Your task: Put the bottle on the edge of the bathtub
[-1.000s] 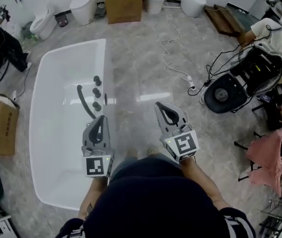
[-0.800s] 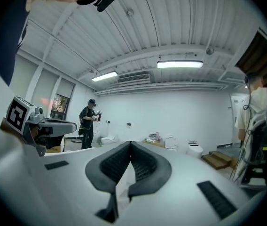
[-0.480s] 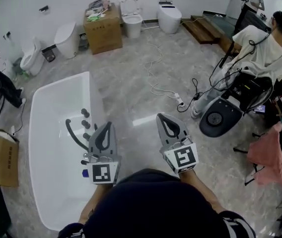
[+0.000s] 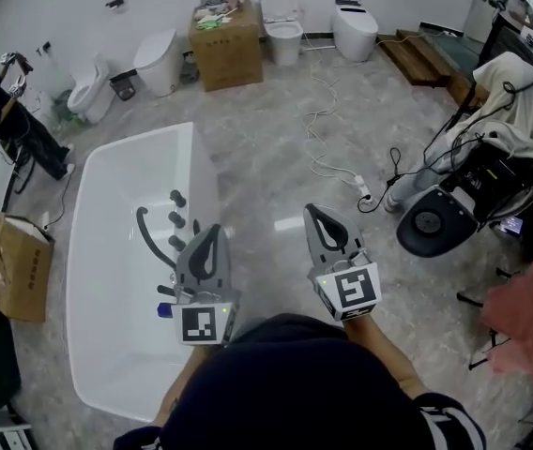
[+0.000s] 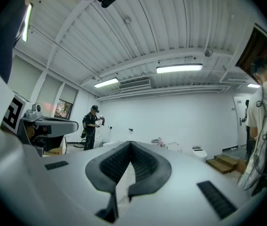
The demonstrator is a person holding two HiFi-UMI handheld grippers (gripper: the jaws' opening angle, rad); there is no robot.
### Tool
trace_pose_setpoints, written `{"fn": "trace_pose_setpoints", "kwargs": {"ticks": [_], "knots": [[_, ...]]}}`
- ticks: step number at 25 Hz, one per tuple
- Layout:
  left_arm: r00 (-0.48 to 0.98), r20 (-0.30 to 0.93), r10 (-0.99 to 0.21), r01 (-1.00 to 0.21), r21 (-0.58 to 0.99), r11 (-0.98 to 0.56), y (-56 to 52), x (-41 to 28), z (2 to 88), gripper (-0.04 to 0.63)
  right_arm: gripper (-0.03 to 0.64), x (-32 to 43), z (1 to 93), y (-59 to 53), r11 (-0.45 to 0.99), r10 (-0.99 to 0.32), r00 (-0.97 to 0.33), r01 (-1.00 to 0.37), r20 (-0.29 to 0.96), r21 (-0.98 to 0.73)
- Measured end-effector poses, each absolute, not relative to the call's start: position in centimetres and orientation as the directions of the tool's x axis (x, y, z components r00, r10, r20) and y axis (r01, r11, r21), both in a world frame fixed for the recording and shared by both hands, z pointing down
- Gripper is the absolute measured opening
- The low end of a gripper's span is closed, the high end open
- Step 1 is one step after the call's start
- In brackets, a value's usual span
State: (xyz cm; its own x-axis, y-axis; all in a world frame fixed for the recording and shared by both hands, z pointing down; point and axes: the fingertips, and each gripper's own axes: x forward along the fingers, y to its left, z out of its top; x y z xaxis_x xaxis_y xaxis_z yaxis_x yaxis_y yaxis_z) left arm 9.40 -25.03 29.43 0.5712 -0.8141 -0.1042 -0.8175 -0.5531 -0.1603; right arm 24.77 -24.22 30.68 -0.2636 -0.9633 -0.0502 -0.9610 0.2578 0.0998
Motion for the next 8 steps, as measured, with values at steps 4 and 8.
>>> {"fn": "trace_pose_setpoints", "kwargs": {"ticks": [4, 8], "knots": [[0.541, -0.092, -0.836, -0.837, -0.163, -0.523, -25.0, 9.2, 28.6, 0.002, 0.017, 24.2, 30.3, -24.5, 0.298, -0.952, -0.302, -0.95, -0.042, 0.092], [0.534, -0.103, -0.839, -0.839, -0.186, -0.511, -23.1, 10.8, 29.5, 0.002, 0.017, 25.2, 31.1, -22.7, 0.313, -0.945, -0.319, -0.945, -0.065, 0.094]]}}
